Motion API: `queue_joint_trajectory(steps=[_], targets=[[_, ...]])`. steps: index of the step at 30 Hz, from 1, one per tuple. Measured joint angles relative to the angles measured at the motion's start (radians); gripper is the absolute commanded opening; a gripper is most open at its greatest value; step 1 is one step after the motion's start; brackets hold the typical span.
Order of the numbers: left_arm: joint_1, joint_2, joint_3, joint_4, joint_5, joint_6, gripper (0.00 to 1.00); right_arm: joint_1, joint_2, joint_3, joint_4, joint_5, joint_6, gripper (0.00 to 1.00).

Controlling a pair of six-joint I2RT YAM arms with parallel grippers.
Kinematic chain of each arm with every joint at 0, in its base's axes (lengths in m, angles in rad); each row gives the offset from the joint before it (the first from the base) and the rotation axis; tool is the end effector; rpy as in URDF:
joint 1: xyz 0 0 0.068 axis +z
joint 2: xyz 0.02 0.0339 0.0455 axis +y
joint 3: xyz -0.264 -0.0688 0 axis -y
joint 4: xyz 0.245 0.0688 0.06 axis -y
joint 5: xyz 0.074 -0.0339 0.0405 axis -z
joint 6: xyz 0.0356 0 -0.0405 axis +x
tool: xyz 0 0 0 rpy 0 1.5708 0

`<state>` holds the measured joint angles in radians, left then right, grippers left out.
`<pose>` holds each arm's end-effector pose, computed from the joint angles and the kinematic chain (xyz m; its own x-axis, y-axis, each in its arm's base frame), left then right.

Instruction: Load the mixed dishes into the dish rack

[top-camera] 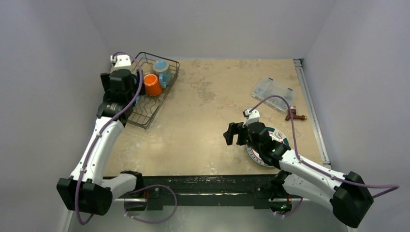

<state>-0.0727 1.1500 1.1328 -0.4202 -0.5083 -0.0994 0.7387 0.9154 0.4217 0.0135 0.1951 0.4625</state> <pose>0.2539 -0.0011 0.3657 -0.3830 -0.0590 -0.9218 -0.4163 0.9019 0.1152 0.1524 0.1295 0.2092 -0.5437 0.0969 -0.8337 -0.3250 0.8915 0.3156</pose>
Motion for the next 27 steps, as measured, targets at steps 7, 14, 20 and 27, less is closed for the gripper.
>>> queue_joint_trajectory(steps=[7, 14, 20, 27], targets=[[-0.350, -0.049, 0.027, 0.016, 0.037, 0.105, 1.00, 0.000, -0.024, 0.000, -0.014, 0.062, 0.021, 0.91], [-0.444, -0.051, 0.018, 0.034, 0.260, 0.130, 1.00, 0.000, -0.040, 0.014, -0.139, 0.196, 0.143, 0.87], [-0.446, -0.154, -0.133, 0.122, 0.407, 0.063, 1.00, 0.000, -0.016, 0.090, -0.386, 0.260, 0.395, 0.83], [-0.447, -0.171, -0.136, 0.135, 0.472, -0.022, 0.97, 0.000, 0.045, 0.106, -0.522, 0.264, 0.494, 0.80]])
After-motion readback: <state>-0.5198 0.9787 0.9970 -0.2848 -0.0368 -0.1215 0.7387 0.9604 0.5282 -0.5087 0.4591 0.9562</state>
